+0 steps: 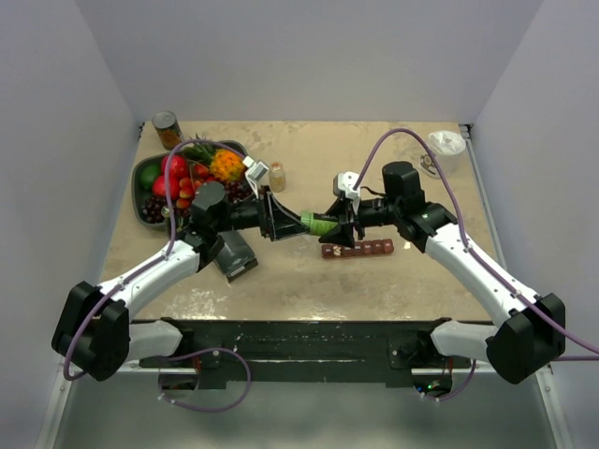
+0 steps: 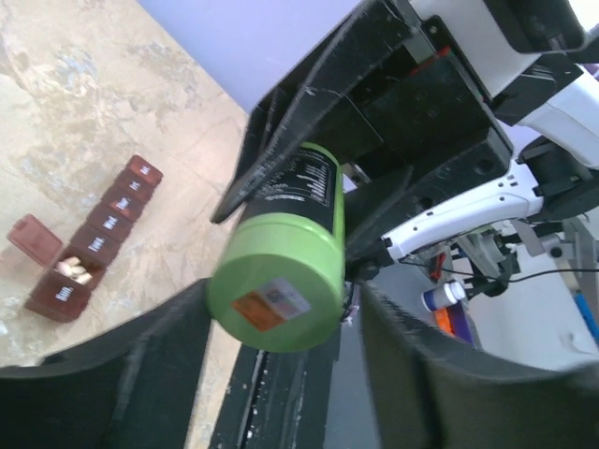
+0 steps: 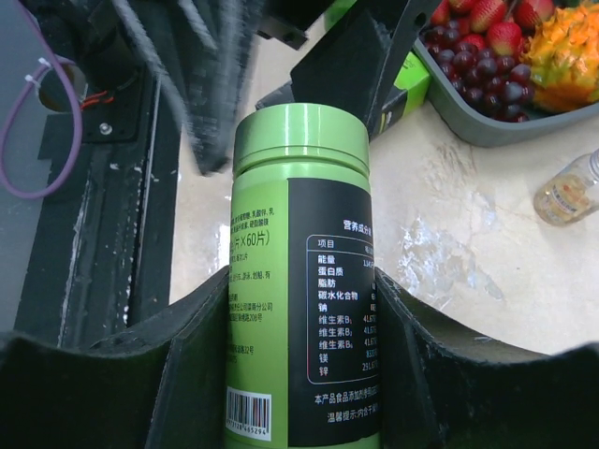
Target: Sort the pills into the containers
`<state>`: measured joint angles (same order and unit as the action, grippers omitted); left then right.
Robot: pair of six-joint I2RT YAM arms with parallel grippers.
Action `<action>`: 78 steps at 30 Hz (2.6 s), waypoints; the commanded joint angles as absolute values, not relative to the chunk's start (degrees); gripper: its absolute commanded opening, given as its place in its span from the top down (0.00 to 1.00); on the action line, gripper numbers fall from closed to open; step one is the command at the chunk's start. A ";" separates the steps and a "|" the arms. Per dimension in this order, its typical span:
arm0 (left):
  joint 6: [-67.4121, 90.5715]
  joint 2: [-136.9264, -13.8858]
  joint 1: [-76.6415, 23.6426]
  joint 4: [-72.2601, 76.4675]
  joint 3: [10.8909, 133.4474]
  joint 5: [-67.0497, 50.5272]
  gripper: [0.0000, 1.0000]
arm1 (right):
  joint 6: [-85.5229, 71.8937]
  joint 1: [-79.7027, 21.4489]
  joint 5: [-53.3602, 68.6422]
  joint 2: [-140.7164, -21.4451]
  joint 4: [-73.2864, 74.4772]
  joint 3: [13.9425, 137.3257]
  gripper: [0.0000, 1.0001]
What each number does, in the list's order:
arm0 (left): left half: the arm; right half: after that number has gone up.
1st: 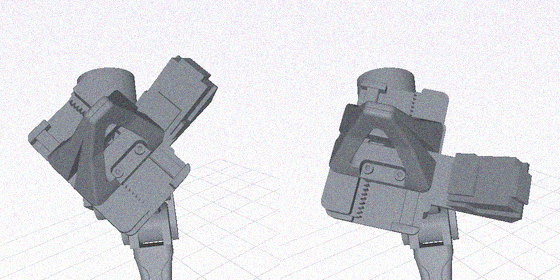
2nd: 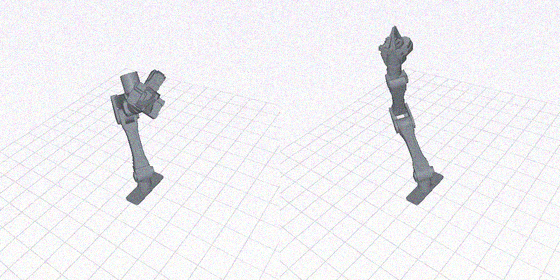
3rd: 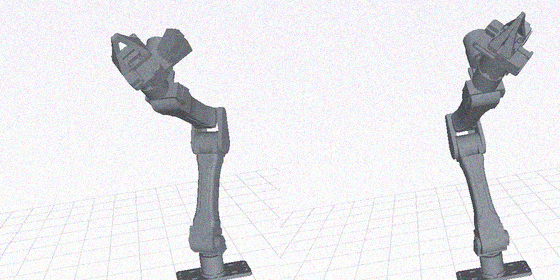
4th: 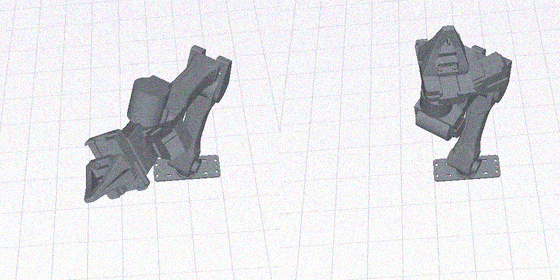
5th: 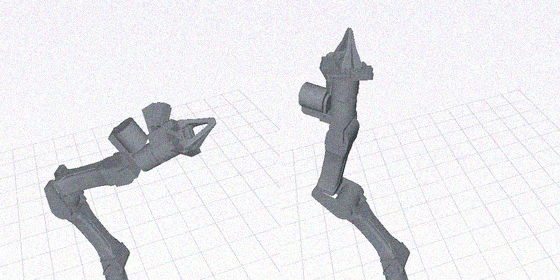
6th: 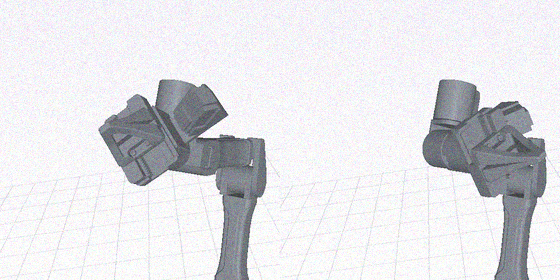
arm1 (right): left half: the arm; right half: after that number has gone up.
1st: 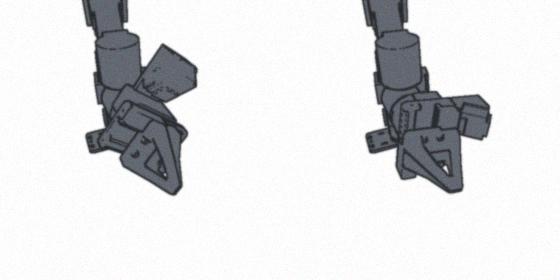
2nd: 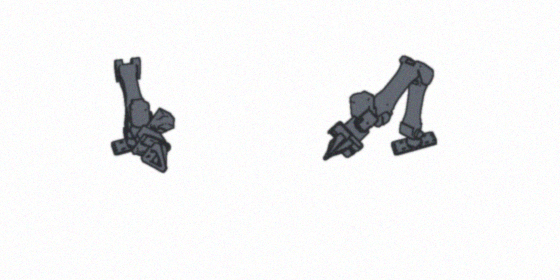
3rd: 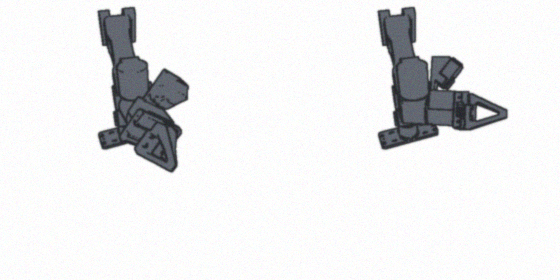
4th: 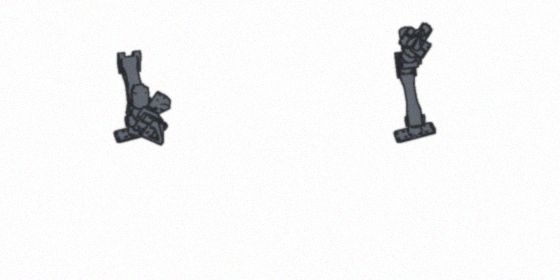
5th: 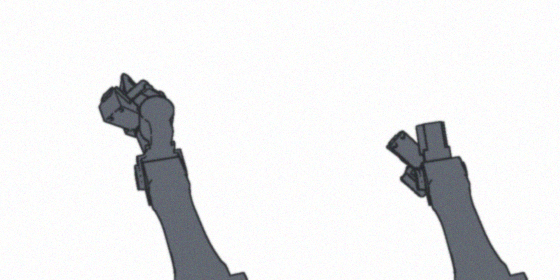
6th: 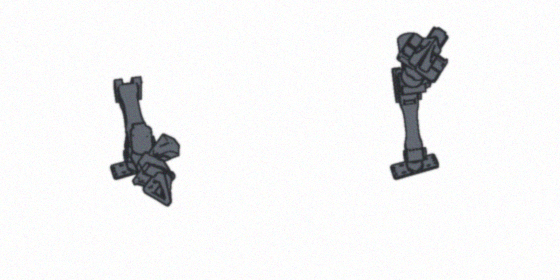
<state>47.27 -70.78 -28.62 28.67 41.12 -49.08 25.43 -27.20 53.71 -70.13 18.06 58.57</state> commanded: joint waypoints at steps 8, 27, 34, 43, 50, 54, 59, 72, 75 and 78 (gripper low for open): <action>20.88 -71.46 -29.44 13.22 52.37 -56.52 0.73 | 14.89 -26.72 61.16 -71.71 8.98 57.74 1.00; -14.29 -59.43 -29.88 9.35 48.89 -51.25 0.03 | 13.97 -26.54 85.52 -86.66 22.49 67.50 1.00; 9.91 -46.94 -28.04 23.12 41.48 -42.56 0.01 | 31.60 -26.63 75.86 -85.60 37.15 70.92 1.00; 40.84 -51.41 -26.55 2.89 48.08 -29.26 0.01 | 42.27 -26.63 57.96 -80.69 37.28 73.48 1.00; 61.50 -57.47 -26.37 25.97 41.75 -35.59 0.01 | 40.43 -26.72 52.82 -73.30 25.84 70.13 1.00; 64.95 -60.64 -26.45 32.25 41.04 -38.05 0.01 | 39.90 -26.72 53.35 -72.77 24.96 69.26 1.00; 66.96 -63.01 -27.33 35.49 40.35 -38.93 0.01 | 38.85 -27.07 53.88 -72.86 23.73 68.47 1.00; 65.40 -67.67 -30.59 36.13 43.41 -42.19 0.24 | 37.44 -27.69 53.53 -73.21 22.15 67.15 1.00; 63.46 -68.03 -30.67 33.75 44.38 -42.54 0.45 | 36.57 -27.69 53.44 -73.13 21.36 66.62 1.00; 60.22 -68.55 -30.67 31.65 46.05 -43.94 0.71 | 34.99 -27.77 54.05 -73.21 20.22 66.10 1.00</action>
